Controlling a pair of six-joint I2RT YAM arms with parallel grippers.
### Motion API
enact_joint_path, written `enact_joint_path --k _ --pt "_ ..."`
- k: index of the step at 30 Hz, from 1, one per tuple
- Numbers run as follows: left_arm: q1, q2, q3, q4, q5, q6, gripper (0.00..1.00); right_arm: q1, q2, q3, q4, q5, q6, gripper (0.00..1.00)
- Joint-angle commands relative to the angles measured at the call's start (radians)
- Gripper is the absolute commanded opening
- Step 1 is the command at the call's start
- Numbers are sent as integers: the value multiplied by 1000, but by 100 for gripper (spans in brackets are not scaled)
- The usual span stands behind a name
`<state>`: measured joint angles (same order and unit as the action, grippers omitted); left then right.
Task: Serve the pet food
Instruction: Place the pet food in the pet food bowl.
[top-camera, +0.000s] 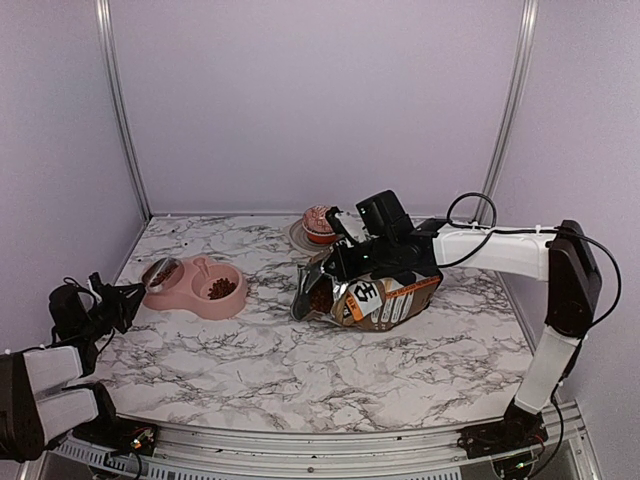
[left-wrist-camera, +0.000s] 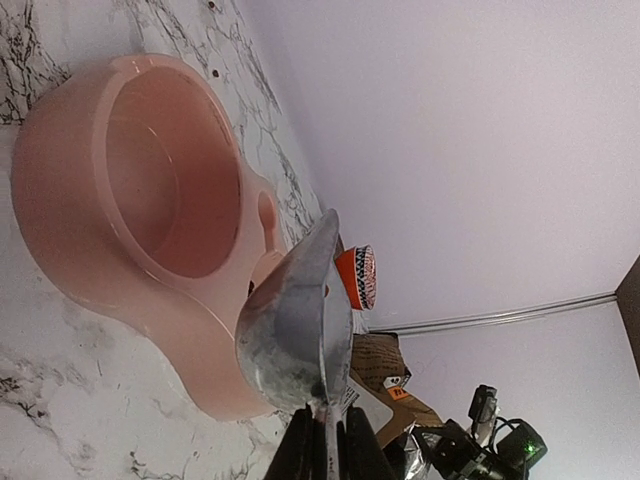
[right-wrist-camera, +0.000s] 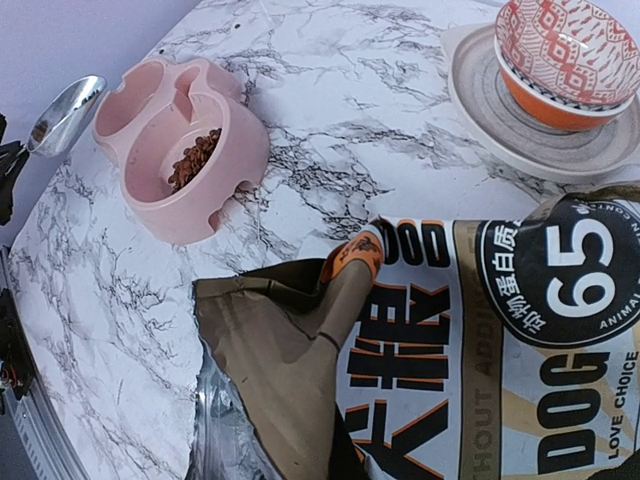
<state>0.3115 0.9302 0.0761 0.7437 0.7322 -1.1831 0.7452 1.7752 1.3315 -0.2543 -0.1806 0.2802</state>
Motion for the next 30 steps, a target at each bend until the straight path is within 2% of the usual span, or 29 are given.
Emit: enact_joint_path --k 1,9,18,30 --pt "24 -21 8 -41 0 40 0 -35 -11 11 26 28 -27 0" --pt "48 -47 45 -153 -21 97 0 -35 10 21 18 -1 -49 0" --pt "59 -97 141 -413 -122 237 0 -35 20 9 20 1 -55 0" --pt "59 -48 291 -683 -234 431 0 -34 20 -13 37 7 -57 0"
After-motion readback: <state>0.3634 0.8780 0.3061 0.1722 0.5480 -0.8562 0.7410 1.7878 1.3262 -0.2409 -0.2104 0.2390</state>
